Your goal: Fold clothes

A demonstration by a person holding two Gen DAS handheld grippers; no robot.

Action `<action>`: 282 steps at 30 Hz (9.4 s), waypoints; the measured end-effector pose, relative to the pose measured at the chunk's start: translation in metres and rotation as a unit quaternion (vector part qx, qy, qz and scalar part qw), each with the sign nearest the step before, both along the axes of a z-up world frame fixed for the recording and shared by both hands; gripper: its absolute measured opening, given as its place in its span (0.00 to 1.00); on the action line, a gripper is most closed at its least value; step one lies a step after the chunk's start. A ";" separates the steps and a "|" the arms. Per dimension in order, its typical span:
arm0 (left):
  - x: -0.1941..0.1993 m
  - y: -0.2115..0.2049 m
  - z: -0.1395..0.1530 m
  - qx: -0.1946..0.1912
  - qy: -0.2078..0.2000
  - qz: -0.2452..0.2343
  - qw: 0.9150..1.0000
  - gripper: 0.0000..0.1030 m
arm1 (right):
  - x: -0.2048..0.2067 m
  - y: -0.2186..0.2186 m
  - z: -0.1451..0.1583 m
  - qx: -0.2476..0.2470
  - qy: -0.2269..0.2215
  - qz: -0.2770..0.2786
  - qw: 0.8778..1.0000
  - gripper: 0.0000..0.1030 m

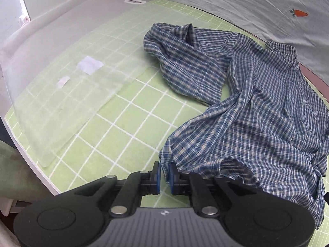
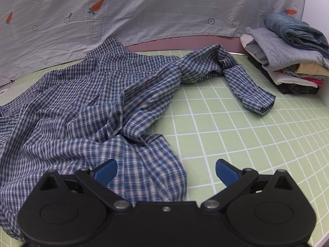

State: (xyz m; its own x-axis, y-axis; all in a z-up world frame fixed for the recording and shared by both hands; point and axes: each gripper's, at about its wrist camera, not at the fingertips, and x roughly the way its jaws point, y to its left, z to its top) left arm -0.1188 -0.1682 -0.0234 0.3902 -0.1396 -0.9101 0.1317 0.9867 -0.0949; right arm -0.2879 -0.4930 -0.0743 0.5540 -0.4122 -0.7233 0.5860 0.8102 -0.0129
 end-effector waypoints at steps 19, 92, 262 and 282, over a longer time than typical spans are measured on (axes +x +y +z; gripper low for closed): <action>0.035 -0.011 -0.017 -0.030 0.040 -0.064 0.997 0.49 | 0.011 0.011 0.016 0.000 -0.012 -0.004 1.000 0.02; 0.032 0.067 0.030 -0.183 0.054 0.104 0.976 0.03 | -0.130 -0.109 0.058 0.173 -0.144 -0.086 0.971 0.02; 0.053 -0.208 -0.053 0.083 0.120 -0.131 0.981 1.00 | -0.103 -0.356 -0.037 0.106 -0.131 -0.505 0.846 0.69; 0.011 -0.200 -0.059 0.080 0.110 -0.122 0.983 1.00 | -0.096 -0.364 -0.029 -0.013 -0.045 -0.431 0.901 0.68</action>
State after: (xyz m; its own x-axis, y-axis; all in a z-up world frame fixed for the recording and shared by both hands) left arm -0.1077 -0.3679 -0.0821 0.1541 -0.0537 -0.9866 0.3601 0.9329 0.0054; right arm -0.3841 -0.8573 -0.1034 0.0767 -0.7334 -0.6754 0.9970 0.0544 0.0542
